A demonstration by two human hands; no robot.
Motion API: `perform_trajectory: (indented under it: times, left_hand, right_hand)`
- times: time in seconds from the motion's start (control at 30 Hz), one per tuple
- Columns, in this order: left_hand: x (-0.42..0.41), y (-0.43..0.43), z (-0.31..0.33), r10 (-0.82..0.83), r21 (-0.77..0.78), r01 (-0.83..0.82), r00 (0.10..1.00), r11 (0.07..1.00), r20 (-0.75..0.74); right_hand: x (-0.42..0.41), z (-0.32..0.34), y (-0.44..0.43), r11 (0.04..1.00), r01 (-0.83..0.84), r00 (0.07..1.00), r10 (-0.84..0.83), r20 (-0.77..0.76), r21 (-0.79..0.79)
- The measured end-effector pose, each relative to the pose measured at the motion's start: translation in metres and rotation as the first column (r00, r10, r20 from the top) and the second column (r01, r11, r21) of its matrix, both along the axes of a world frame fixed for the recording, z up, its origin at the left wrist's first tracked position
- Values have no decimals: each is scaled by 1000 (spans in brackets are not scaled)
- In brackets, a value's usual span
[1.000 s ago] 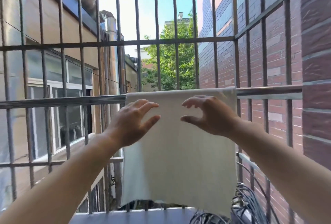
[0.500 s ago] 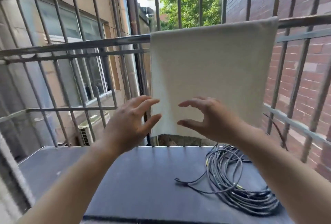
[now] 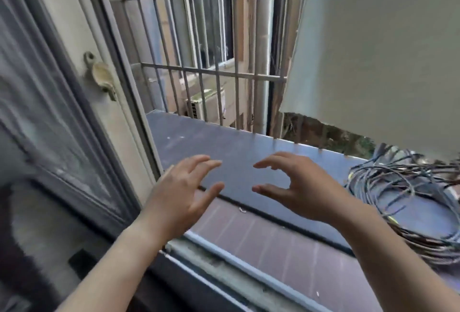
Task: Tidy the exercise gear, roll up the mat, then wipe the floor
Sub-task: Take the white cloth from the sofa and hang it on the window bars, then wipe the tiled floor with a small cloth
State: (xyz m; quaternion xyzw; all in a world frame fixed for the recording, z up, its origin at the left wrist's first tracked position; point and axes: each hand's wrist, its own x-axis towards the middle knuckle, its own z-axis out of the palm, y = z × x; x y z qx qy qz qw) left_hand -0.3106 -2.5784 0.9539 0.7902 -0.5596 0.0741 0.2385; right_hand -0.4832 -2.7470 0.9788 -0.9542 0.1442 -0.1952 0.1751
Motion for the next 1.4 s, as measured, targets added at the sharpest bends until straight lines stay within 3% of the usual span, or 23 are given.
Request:
perform_trajectory:
  times: [0.17, 0.33, 0.47, 0.67, 0.93, 1.4]
  left_hand:
    - [-36, 60, -22, 204, 29, -202, 976, 979, -73]
    - [-87, 128, -47, 434, 60, -430, 892, 901, -125]
    - [-142, 196, -68, 645, 123, -633, 750, 764, -146]
    - [-229, 293, -80, 857, 156, -848, 474, 506, -201]
    - [-326, 381, -87, 923, 82, -974, 169, 210, -345]
    - [-538, 571, -76, 926, 61, -971, -237, -230, -295]
  right_hand:
    - [2, -18, 29, 980, -195, 978, 198, -68, 49]
    - [6, -43, 75, 908, -409, 902, 417, -112, 87]
    - [7, -59, 135, 783, -615, 765, 621, -172, 92]
    - [-3, -72, 238, 517, -832, 488, 855, -177, 203]
    - [-43, -83, 350, 262, -939, 223, 956, -189, 221]
    - [-184, -84, 606, -145, -958, -186, 971, -149, 248]
